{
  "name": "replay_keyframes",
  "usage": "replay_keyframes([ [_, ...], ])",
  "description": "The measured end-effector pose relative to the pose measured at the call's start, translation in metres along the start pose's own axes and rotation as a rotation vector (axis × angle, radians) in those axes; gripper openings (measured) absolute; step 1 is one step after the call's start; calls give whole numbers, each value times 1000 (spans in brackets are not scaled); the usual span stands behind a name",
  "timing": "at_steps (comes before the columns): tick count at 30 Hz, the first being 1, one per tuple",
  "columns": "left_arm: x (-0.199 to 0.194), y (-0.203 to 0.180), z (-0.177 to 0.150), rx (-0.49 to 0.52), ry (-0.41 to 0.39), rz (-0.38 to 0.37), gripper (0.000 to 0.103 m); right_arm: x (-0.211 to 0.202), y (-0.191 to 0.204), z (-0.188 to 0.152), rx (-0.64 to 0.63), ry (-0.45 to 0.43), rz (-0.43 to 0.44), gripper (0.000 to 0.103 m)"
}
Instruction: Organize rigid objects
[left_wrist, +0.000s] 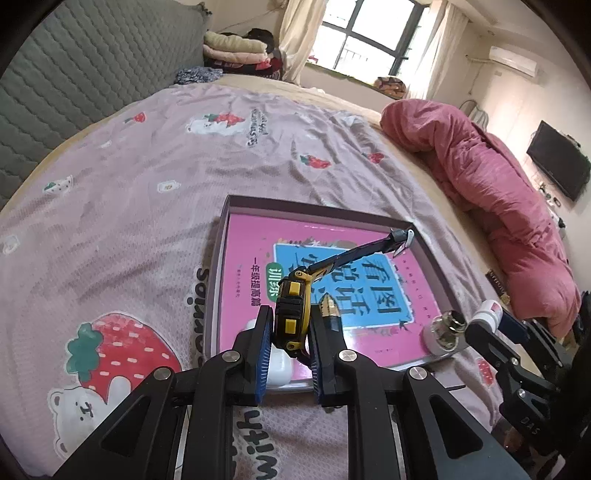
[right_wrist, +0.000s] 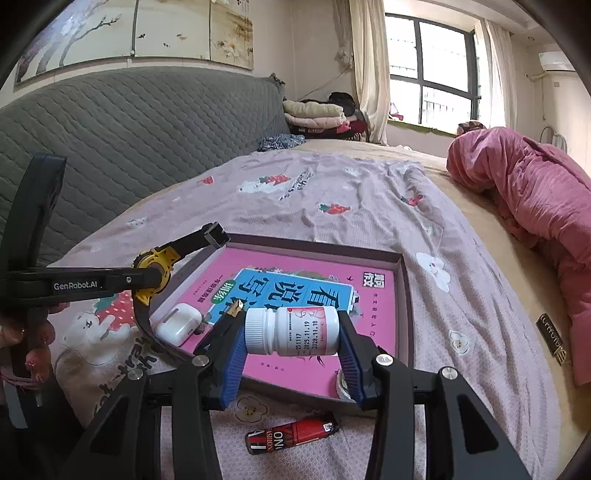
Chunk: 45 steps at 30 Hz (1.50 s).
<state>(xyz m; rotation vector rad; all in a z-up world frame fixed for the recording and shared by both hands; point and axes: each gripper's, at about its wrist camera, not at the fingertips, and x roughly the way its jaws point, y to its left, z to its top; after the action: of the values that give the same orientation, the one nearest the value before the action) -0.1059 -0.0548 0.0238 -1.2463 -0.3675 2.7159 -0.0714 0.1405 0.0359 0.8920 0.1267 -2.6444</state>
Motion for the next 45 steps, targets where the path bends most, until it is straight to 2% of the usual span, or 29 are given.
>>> replay_keyframes([
  [10,25,17,-6,-62,36,59,19,17,0,-4,2,35,-6,46],
  [27,39,29,-9,-58,53,146,19,47,10,-10,-40,102,-28,46],
  [39,38,28,-13,-30,59,163,18,59,8,-9,-40,134,-40,46],
  [45,38,28,-14,-31,59,160,18,68,12,-13,-52,181,-33,46],
])
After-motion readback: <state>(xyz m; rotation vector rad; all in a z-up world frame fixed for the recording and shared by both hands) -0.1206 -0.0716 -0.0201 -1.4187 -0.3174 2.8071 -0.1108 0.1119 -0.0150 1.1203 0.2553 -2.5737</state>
